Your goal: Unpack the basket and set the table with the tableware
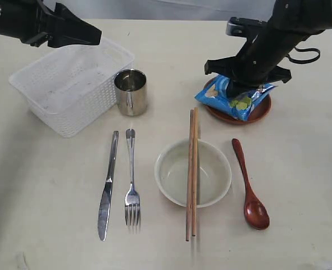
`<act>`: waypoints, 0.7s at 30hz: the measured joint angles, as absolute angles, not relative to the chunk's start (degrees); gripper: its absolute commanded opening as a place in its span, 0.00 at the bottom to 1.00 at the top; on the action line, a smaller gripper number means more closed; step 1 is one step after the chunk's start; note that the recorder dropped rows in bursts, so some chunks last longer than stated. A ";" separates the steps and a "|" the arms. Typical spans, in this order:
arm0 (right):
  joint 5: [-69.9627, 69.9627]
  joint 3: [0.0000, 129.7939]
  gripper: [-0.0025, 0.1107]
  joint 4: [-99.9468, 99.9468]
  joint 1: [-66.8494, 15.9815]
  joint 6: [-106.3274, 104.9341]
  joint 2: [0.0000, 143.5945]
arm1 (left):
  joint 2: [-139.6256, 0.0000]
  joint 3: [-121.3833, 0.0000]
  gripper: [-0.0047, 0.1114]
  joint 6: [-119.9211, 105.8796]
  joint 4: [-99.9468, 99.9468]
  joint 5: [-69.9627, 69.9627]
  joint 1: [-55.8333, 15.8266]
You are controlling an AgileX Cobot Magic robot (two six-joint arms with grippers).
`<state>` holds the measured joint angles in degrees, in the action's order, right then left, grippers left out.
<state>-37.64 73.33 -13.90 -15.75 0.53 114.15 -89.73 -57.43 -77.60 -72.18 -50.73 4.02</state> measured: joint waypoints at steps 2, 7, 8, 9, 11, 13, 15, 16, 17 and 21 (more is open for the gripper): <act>-37.77 73.21 0.02 -13.90 -15.75 0.31 112.38 | -89.73 -57.43 0.57 -77.60 -72.18 -50.73 4.02; -37.88 73.21 0.02 -13.90 -15.75 0.00 105.84 | -89.73 -57.43 0.57 -77.60 -72.18 -50.73 4.02; -37.98 73.21 0.02 -13.90 -15.75 0.00 104.33 | -89.73 -57.43 0.57 -77.60 -72.18 -50.73 4.02; -37.98 73.21 0.02 -13.90 -15.75 0.00 102.72 | -89.73 -57.43 0.57 -77.60 -72.18 -50.73 4.02; -37.42 72.71 0.02 -13.90 -15.75 0.00 99.52 | -89.73 -57.43 0.57 -77.60 -72.18 -50.73 4.02; -35.24 71.14 0.02 -13.90 -15.75 -0.31 95.86 | -89.73 -57.43 0.57 -77.60 -72.18 -50.73 4.02; -31.44 68.38 0.02 -13.90 -15.75 -0.70 91.37 | -89.73 -57.43 0.57 -77.60 -72.18 -50.73 4.02; -29.20 66.62 0.02 -13.90 -15.75 -1.08 89.04 | -89.73 -57.43 0.55 -77.60 -72.18 -50.73 4.02; -27.22 64.69 0.02 -13.90 -15.75 -1.27 86.67 | -89.73 -57.43 0.52 -77.60 -72.18 -50.73 4.02; -17.65 56.33 0.02 -13.90 -15.75 -1.81 77.83 | -89.73 -57.43 0.25 -77.49 -72.18 -50.73 4.02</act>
<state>-17.65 56.33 -13.90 -15.75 -1.81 77.83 -89.73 -57.43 -77.49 -72.18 -50.73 4.02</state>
